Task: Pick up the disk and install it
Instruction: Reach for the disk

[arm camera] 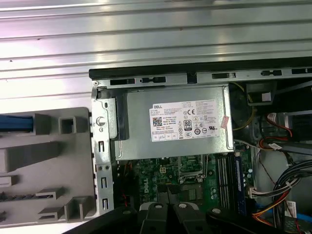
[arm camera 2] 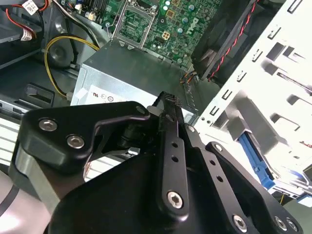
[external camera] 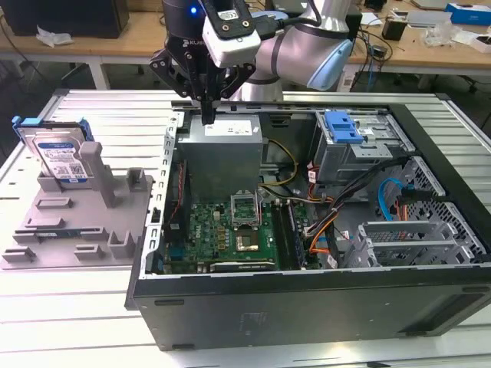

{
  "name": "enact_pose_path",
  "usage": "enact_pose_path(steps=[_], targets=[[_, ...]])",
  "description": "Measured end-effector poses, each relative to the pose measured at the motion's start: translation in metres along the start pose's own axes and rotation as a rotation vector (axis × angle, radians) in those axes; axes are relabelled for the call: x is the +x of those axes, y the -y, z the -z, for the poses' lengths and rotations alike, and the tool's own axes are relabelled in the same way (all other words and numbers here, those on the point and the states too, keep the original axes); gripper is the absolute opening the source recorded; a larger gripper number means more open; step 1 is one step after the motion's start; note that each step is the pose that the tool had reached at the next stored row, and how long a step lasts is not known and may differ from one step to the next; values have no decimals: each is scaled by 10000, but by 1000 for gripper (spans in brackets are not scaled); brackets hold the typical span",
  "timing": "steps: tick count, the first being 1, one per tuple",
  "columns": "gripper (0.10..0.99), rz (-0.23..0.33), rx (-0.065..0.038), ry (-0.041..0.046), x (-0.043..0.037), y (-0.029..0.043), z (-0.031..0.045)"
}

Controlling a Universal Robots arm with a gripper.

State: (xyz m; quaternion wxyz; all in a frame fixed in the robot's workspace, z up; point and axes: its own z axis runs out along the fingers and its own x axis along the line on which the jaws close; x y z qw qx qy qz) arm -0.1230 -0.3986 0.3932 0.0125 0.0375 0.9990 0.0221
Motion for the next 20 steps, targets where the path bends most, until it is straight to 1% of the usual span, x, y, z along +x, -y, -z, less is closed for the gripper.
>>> enact_pose_path(steps=[2, 4, 6, 7, 8, 9, 18, 19, 20], targets=[[106, 1, 0, -1, 63, -20, 0], [106, 1, 1, -1, 170, -56, 1], [106, 3, 1, -1, 242, -78, 0], [106, 2, 0, 0, 360, -109, -1], [106, 0, 1, -1, 457, -129, -2], [106, 3, 1, -1, 514, -139, -2], [106, 0, 2, -3, 853, -196, -7], [106, 0, 1, -3, 897, -203, -8], [106, 2, 2, -4, 988, -218, -8]])
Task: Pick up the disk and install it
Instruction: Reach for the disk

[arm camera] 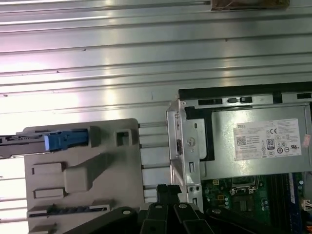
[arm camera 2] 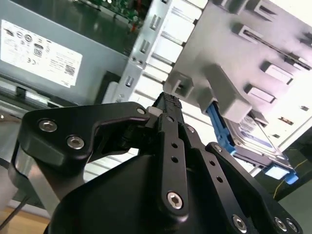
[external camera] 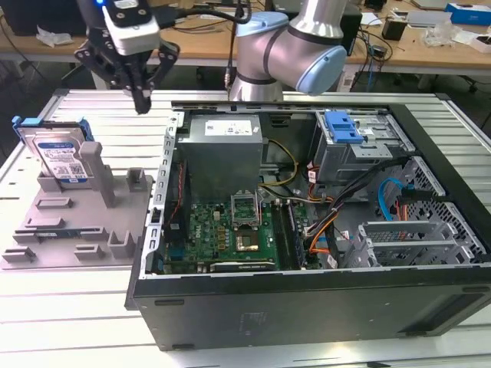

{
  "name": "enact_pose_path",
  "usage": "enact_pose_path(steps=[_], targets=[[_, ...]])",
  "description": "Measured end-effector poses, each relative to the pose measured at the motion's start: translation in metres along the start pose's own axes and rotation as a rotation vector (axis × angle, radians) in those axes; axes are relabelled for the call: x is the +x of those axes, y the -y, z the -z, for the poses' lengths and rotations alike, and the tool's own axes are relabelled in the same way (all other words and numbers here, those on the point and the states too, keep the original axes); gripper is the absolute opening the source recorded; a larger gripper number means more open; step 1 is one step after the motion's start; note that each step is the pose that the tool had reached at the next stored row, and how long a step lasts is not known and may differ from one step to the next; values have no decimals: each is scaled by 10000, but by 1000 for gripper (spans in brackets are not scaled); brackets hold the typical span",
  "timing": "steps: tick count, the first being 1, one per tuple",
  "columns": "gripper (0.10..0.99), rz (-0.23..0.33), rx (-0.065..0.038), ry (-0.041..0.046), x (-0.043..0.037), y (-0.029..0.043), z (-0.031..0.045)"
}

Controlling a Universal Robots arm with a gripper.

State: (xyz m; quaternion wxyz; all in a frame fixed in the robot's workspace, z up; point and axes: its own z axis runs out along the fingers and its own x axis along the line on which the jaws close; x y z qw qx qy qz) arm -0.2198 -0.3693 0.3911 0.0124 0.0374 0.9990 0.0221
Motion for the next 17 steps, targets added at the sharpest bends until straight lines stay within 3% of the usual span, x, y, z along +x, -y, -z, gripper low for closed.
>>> enact_pose_path(steps=[1, 5, 7, 17], targets=[[106, -2, 0, 0, 72, -13, -1], [106, -2, -1, 0, 225, -39, -4], [106, -2, -1, -1, 351, -63, -6], [106, -2, 0, -4, 751, -142, -15]])
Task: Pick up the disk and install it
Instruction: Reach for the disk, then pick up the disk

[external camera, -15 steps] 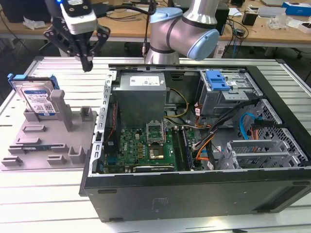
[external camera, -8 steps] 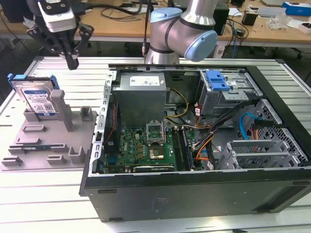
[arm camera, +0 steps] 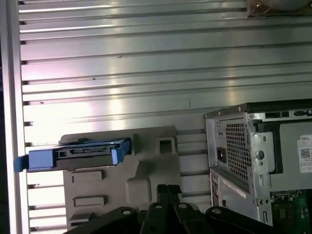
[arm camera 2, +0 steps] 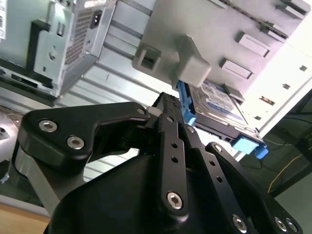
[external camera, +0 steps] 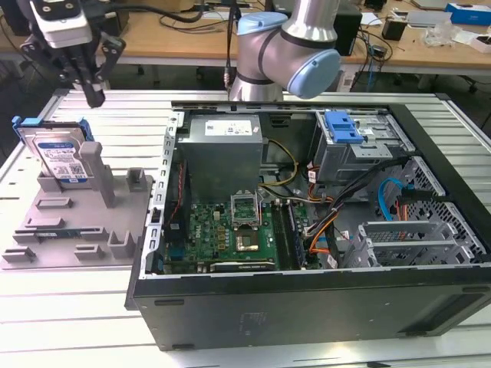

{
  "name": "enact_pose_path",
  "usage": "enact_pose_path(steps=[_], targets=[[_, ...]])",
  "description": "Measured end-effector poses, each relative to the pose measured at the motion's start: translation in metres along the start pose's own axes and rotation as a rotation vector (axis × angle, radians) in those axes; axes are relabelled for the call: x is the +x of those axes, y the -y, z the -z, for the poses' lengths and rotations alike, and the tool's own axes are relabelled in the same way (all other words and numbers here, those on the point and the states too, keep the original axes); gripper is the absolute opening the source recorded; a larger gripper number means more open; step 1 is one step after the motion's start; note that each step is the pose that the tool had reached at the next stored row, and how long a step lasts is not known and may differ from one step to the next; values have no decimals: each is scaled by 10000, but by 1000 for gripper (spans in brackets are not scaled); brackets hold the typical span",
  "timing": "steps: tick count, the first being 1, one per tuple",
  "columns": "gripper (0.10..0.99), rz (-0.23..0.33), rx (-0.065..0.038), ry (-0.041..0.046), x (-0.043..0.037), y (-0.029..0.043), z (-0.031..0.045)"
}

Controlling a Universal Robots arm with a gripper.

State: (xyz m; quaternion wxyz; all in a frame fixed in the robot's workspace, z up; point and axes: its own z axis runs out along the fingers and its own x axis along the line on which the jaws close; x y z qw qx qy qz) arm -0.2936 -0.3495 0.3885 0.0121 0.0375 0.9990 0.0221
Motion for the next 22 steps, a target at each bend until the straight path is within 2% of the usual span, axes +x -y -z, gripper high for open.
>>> enact_pose_path(steps=[1, 2, 4, 7, 14, 16, 22], targets=[[106, 1, 0, 0, 34, -7, -1], [106, -1, 0, 0, 121, -26, -5], [106, 1, -1, -1, 202, -48, -8], [106, 1, 0, 0, 369, -100, -19], [106, 0, 0, 0, 637, -190, -37], [106, 2, -1, 1, 737, -225, -43], [106, 1, 9, 0, 751, -234, -43]])
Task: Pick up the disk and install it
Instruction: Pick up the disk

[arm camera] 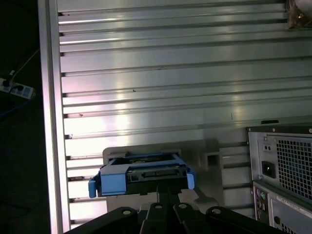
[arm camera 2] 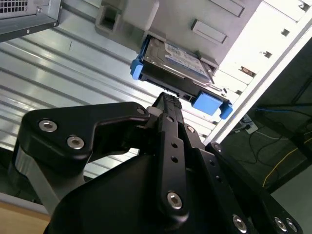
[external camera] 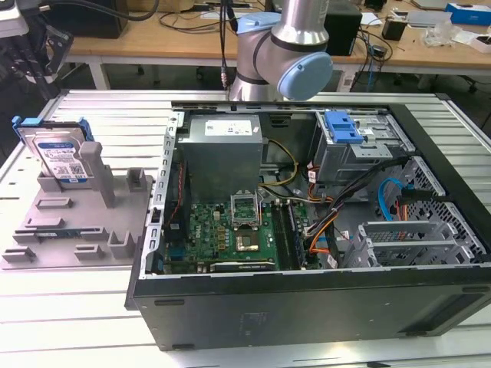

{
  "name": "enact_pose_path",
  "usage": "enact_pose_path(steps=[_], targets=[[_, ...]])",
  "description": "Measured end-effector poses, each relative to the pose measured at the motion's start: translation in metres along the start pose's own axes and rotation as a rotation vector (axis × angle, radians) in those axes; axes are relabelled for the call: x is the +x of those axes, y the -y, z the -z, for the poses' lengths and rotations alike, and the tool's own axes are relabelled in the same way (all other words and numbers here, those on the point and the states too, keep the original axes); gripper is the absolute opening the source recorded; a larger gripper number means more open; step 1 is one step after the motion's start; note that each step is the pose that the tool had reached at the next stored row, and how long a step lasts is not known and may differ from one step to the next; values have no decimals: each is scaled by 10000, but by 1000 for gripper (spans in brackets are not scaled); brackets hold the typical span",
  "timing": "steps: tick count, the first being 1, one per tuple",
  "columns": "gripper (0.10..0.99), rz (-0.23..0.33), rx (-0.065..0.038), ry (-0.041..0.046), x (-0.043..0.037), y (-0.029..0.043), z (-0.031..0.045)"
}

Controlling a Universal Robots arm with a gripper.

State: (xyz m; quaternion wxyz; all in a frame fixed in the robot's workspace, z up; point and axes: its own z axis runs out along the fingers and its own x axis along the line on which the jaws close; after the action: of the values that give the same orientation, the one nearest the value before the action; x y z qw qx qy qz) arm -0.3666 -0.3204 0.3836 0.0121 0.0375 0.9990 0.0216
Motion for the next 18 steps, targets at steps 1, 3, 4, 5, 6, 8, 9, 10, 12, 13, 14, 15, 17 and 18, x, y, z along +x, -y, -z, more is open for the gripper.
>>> enact_pose_path(steps=[1, 3, 4, 5, 6, 8, 9, 10, 12, 13, 14, 15, 17, 18], targets=[[106, 0, 1, 0, 0, 0, 0], [106, 0, 1, 0, 0, 0, 0], [106, 0, 1, 0, 0, 0, 0], [106, 1, 1, 0, 0, 0, 0], [106, 0, 2, 0, 0, 0, 0], [106, 1, 2, 0, 0, 0, 0], [106, 1, 2, 0, 0, 0, 0], [106, 0, 3, 0, 0, 0, 0], [106, 114, 0, -5, 0, 0, 0], [106, 534, -9, -23, 1, -1, -2], [106, 1036, -21, -50, 0, 0, -5], [106, 1368, -30, -74, 0, 0, -6], [106, 1792, -39, -108, 0, 0, -7], [106, 2151, -47, -151, 0, 0, -8]])
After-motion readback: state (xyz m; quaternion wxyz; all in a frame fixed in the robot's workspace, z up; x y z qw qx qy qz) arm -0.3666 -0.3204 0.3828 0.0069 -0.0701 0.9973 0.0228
